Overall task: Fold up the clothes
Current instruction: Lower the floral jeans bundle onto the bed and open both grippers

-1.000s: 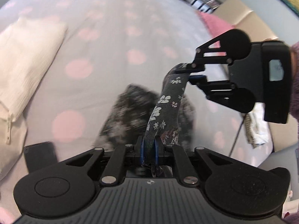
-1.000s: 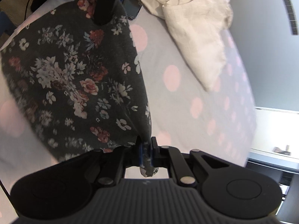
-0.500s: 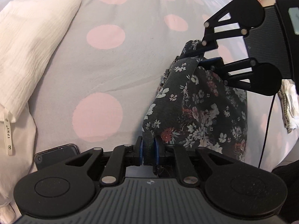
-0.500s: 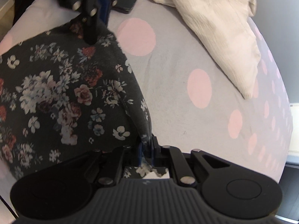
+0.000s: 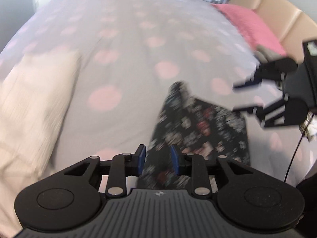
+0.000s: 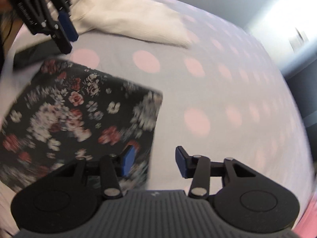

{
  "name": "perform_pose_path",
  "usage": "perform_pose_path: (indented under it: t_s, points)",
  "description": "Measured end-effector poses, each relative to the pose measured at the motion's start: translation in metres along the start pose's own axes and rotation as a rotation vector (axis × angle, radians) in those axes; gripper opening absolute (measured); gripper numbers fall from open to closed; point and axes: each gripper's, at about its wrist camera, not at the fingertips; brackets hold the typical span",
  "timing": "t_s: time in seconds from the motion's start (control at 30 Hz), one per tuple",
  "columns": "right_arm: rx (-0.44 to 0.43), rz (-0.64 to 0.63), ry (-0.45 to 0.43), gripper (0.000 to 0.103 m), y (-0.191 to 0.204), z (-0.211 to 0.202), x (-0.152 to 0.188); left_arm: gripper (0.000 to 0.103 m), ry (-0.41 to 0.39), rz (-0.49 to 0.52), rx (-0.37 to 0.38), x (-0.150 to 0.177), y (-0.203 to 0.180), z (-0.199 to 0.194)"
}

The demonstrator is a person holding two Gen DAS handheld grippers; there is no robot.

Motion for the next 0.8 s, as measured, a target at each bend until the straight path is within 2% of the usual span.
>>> perform_pose_path:
  t_s: [0.07, 0.23, 0.33, 0.5, 0.63, 0.73, 0.77, 0.8]
  points:
    - [0.000, 0.139, -0.021, 0.043, -0.001, -0.003, 0.029, 0.020, -0.008, 0.044, -0.010, -0.006, -0.008, 0.012]
    - [0.018, 0.461, -0.061, 0.042, 0.002, 0.005, 0.067, 0.014, -0.008, 0.131, -0.026, -0.020, -0.022, 0.063]
    - [0.006, 0.610, -0.057, 0.037, -0.001, 0.015, 0.084, 0.014, 0.031, 0.110, -0.045, -0.021, -0.015, 0.092]
    - [0.010, 0.673, -0.038, 0.035, 0.001, 0.036, 0.095, 0.015, 0.080, 0.052, -0.031, -0.019, -0.001, 0.114]
    - [0.026, 0.705, -0.037, 0.035, 0.004, 0.030, 0.095, 0.015, 0.086, 0.070, -0.048, -0.018, -0.004, 0.115]
    - [0.038, 0.729, -0.037, 0.035, 0.006, 0.024, 0.094, 0.017, 0.068, 0.068, -0.042, -0.020, -0.004, 0.101]
    - [0.042, 0.737, -0.037, 0.036, 0.007, 0.023, 0.094, 0.021, 0.054, 0.066, -0.043, -0.021, -0.004, 0.094]
    - [0.046, 0.745, -0.037, 0.038, 0.007, 0.021, 0.094, 0.031, 0.041, 0.065, -0.045, -0.022, -0.004, 0.087]
Point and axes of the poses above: each gripper's, at about its wrist camera, not at the fingertips, and z roughly the way its jaws point, y to its left, x to its underside, and after that the axes turned 1 degree about y, right-handed
